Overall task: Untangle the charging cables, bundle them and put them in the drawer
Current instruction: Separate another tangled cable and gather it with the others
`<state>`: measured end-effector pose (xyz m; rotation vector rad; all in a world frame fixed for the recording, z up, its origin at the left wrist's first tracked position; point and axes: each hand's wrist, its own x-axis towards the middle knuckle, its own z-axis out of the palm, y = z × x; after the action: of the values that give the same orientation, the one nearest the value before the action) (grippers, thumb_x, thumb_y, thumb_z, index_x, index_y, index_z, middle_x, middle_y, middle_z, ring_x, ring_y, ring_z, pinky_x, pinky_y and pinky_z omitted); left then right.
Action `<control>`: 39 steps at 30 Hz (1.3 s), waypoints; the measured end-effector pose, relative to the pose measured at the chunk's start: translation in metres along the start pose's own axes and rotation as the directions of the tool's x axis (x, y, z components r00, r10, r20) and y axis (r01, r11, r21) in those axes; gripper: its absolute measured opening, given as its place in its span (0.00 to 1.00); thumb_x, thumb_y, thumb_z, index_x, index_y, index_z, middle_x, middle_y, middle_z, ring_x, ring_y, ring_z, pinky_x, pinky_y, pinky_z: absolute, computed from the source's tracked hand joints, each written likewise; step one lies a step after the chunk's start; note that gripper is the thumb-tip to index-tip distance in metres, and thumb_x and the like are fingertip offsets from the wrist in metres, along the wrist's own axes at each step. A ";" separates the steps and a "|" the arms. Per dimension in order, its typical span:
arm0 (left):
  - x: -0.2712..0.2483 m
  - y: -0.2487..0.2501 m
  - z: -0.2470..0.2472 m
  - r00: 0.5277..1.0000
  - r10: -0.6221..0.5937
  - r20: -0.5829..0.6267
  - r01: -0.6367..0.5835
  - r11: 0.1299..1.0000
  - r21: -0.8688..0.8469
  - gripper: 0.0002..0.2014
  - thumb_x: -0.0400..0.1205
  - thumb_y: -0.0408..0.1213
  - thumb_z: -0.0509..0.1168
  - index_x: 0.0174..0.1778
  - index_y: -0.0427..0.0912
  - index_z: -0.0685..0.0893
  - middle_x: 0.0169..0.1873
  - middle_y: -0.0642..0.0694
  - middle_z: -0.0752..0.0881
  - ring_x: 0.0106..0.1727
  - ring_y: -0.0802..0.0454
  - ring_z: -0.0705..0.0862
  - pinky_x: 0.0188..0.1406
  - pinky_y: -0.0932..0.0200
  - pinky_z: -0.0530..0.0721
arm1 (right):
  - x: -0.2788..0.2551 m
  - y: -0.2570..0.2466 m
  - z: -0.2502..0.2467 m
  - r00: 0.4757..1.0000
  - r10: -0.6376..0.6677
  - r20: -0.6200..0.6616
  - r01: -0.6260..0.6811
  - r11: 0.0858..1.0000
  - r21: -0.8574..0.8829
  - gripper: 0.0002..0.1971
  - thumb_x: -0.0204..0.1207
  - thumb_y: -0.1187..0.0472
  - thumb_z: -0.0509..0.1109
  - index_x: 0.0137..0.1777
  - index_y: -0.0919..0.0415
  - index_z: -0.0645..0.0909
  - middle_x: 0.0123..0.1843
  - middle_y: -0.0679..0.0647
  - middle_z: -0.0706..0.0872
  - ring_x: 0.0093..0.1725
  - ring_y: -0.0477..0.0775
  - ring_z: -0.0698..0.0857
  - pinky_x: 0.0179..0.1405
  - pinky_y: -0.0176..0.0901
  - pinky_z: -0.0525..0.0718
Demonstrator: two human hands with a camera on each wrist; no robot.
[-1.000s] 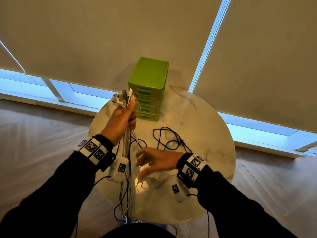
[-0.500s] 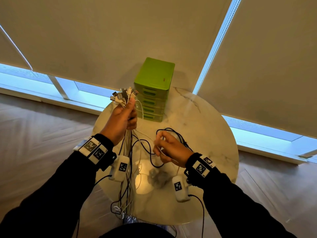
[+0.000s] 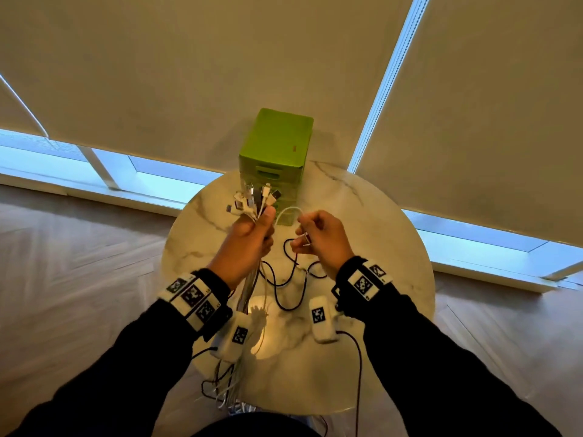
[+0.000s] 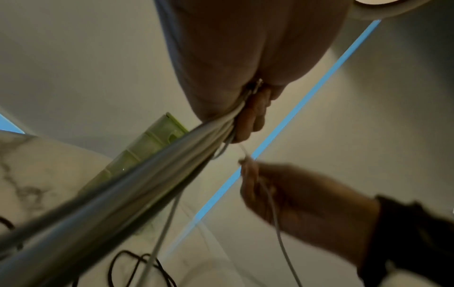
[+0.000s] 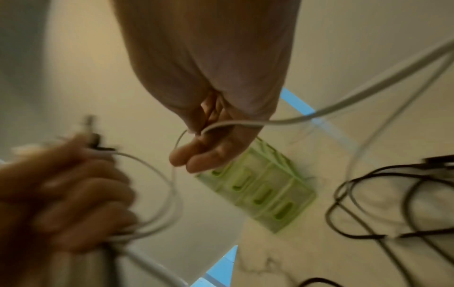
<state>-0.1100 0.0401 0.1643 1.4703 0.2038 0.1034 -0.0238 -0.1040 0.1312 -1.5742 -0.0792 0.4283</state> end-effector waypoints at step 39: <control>0.012 -0.027 0.020 0.982 0.182 -0.060 -0.161 0.953 0.256 0.14 0.92 0.44 0.54 0.50 0.37 0.75 0.26 0.45 0.68 0.28 0.48 0.67 0.29 0.46 0.67 | -0.014 -0.003 -0.036 0.984 -0.051 0.172 0.135 0.842 -0.522 0.20 0.88 0.41 0.56 0.54 0.54 0.84 0.28 0.51 0.80 0.24 0.46 0.76 0.28 0.42 0.77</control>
<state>-0.0957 0.0200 0.1388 1.7366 0.1596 0.2886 -0.0249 -0.1422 0.1364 -2.0742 -0.4240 0.4739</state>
